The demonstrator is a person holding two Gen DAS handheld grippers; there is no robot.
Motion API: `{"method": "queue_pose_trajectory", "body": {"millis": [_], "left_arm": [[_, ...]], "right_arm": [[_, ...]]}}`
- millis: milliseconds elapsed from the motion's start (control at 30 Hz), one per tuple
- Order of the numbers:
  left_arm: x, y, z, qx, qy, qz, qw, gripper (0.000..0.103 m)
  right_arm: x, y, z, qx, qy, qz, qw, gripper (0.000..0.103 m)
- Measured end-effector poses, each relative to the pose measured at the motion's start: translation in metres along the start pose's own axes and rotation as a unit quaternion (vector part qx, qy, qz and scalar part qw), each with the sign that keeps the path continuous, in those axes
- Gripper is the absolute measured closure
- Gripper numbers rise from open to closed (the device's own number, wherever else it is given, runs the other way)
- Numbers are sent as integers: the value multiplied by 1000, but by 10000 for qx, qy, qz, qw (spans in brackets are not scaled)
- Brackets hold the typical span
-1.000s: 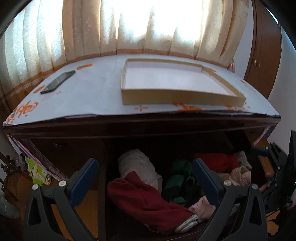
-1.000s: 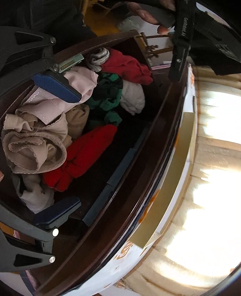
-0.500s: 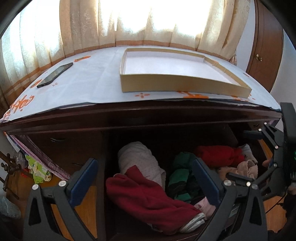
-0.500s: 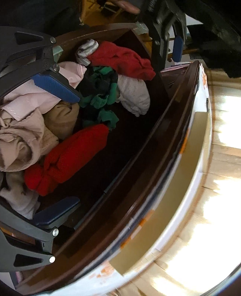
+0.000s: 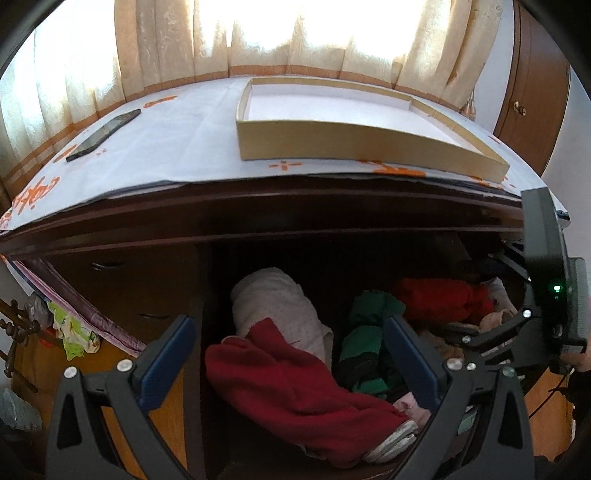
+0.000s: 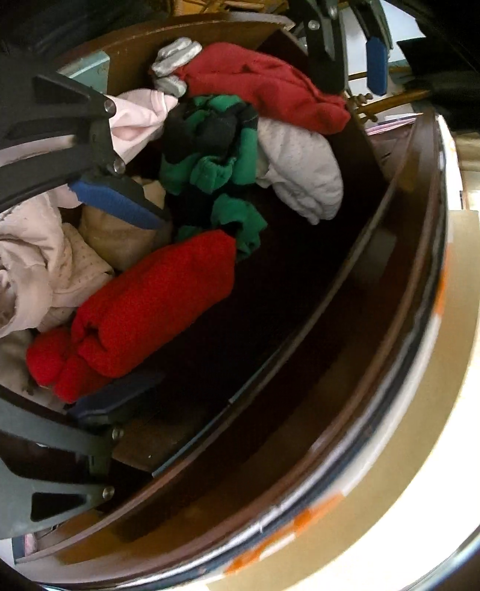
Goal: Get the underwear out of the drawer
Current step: 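Lower both tools into the open drawer toward the red socks, then grasp a dark red sock with the left tool while the right tool grasps a red sock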
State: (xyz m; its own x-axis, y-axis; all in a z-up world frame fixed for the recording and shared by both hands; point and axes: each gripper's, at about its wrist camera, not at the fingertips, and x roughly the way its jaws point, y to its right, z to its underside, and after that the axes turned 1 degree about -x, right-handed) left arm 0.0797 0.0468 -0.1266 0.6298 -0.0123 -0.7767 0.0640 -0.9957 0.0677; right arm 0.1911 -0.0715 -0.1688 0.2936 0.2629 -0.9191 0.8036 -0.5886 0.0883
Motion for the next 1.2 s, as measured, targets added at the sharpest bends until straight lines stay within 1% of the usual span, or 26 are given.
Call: {"method": "queue_pose_trajectory", "body": {"millis": [100,233,267,300,333,400,467,633,667,700,800,900,1000,1033,1200], "left_arm": [[0,-2,2,-48,-55,30,10000,0],[1,-2,6,-63,-120,-30,9999,0],[1,-2,7,-81,-151,-17,9999,0],[1,-2,8,-94,-177,4,9998,0],[1,-2,10,-102,-207,16,9997,0],[1,-2,12,-115,-258,-9,9996,1],[0,-2,15,-151,-272,-16,9995,1],[1,-6,21,-356,-435,38,9984,7],[1,-6,23,-397,-470,74,9981,11],[1,-5,24,-443,-498,112,9977,12],[-2,-3,28,-591,-573,277,9962,12],[2,2,30,-572,-705,207,9957,13],[9,7,32,-628,-840,323,9940,18],[10,8,33,-633,-882,365,9934,18],[25,11,37,-647,-1061,281,9918,19]], "right_arm": [[8,-2,-3,-84,-128,92,9998,23],[19,-2,-5,-113,-332,21,9994,24],[21,0,-5,-115,-399,8,9991,27],[23,1,-5,-116,-443,4,9990,35],[26,2,-5,-122,-524,8,9986,37],[29,3,-4,-128,-581,-19,9982,46],[29,6,-4,-95,-567,-80,9983,49],[26,6,-2,-104,-499,-114,9986,49],[25,6,-1,-105,-491,-119,9987,49],[25,5,-1,-116,-485,-117,9987,49],[23,7,3,-157,-464,-115,9987,49],[17,7,6,-161,-450,-143,9988,49],[15,9,8,-144,-440,-177,9988,49],[15,9,9,-143,-443,-179,9988,49],[14,13,10,-144,-452,-208,9987,49]]}}
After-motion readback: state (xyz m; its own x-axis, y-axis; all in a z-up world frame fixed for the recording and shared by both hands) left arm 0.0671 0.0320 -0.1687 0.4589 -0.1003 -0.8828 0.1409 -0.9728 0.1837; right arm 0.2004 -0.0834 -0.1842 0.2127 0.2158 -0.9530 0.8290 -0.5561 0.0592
